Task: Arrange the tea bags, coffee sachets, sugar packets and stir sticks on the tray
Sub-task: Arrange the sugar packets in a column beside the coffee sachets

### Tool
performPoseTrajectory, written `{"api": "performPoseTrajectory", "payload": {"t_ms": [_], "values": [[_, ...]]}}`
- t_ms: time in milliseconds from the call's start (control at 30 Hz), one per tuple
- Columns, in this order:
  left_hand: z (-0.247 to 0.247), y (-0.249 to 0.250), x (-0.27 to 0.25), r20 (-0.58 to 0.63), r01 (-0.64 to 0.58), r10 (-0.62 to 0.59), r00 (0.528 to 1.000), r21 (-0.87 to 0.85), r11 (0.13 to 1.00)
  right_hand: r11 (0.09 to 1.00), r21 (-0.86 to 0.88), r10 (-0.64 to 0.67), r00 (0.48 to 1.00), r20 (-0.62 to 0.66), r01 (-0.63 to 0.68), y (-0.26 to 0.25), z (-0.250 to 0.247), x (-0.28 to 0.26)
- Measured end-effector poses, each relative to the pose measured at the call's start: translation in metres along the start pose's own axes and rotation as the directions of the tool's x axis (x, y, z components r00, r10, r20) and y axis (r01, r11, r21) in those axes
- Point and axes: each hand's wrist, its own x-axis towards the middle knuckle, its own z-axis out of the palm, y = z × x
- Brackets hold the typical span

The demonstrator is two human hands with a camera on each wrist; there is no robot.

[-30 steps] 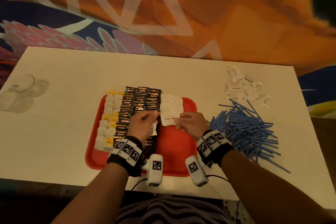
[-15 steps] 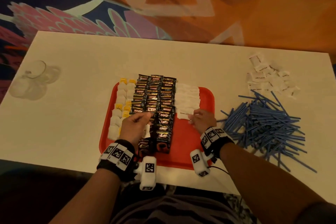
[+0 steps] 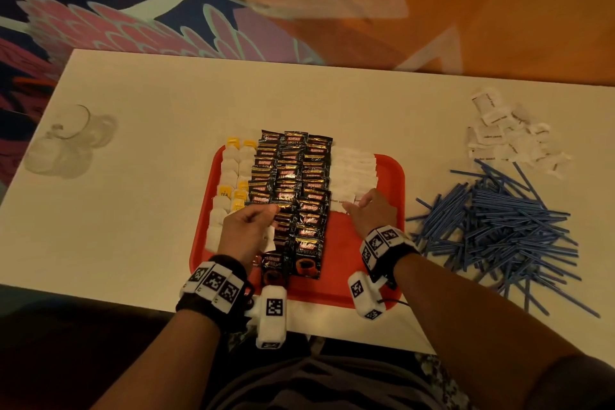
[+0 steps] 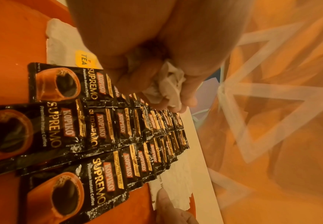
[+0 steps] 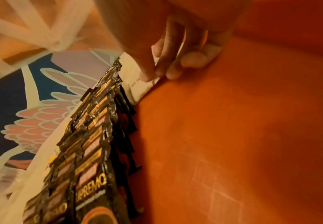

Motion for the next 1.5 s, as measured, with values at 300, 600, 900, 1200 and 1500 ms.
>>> {"api": "performPoseTrajectory", "payload": {"t_ms": [300, 600, 900, 1200, 1500], "values": [[0.005, 0.001, 0.003, 0.019, 0.072, -0.071, 0.997, -0.08, 0.994, 0.956, 0.003, -0.291, 0.954, 0.064, 0.292, 0.002, 0.001, 0.002], [0.033, 0.02, -0.004, 0.102, 0.106, -0.097, 0.99, -0.089, 0.99, 0.945, 0.215, -0.275, 0.954, 0.115, 0.247, -0.023, -0.041, -0.022], [0.082, 0.047, -0.016, 0.214, 0.018, -0.006, 0.977, -0.055, 0.998, 0.949, 0.287, -0.263, 0.821, 0.506, 0.128, -0.057, -0.071, -0.063], [0.093, 0.066, -0.031, 0.384, -0.129, 0.092, 0.919, 0.073, 0.989, 0.933, 0.352, -0.227, 0.88, 0.417, 0.074, -0.059, -0.112, -0.062], [0.095, 0.071, -0.032, 0.467, -0.069, 0.014, 0.884, 0.102, 0.992, 0.823, 0.568, -0.149, 0.961, 0.232, -0.01, -0.047, -0.12, -0.058]]}}
